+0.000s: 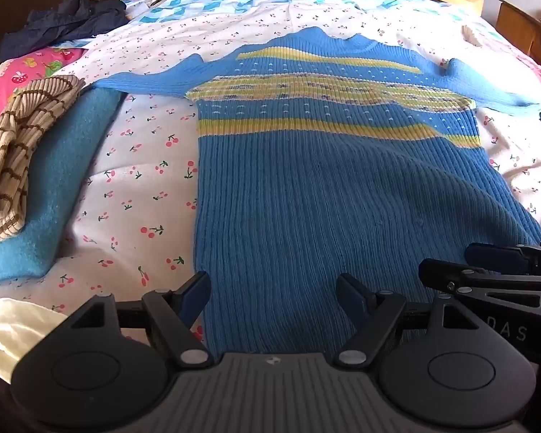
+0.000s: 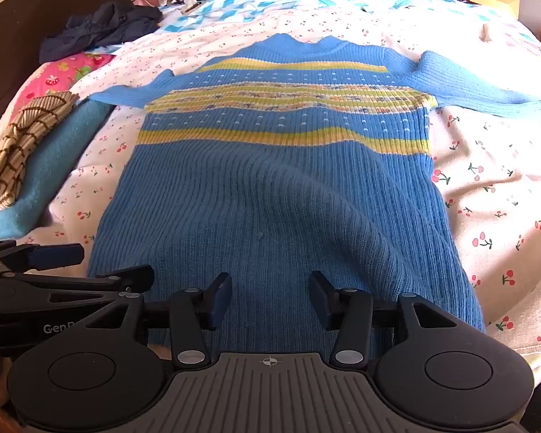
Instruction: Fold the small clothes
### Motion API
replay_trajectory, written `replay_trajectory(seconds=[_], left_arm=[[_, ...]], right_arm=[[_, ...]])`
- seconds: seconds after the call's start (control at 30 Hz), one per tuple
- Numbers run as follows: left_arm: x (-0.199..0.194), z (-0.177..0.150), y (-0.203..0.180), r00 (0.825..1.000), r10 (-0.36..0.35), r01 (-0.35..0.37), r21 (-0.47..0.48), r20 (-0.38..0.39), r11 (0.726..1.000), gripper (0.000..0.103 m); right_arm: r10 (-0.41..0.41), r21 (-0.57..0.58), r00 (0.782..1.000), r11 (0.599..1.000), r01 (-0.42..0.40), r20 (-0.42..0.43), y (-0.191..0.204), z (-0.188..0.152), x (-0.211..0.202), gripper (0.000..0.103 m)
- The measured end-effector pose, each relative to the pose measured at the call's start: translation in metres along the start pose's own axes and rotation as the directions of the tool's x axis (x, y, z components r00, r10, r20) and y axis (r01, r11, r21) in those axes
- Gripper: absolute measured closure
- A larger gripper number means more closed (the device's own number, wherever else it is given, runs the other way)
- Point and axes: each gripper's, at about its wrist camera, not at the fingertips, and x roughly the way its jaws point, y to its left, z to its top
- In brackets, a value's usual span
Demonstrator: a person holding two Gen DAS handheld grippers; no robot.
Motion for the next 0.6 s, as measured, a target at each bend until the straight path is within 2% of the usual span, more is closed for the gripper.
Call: replay_trajectory(seconds=[0.6], left_arm=[[0.0077,-0.0043,-0.0006,0.999,-0.014,0.014,-0.012,-0.032,1.000,0.022]], right_arm=[[-0.003,-0.001,1.000,1.000,0.003,-0.011,-0.0002,-0.0018,0.0027,0.056]])
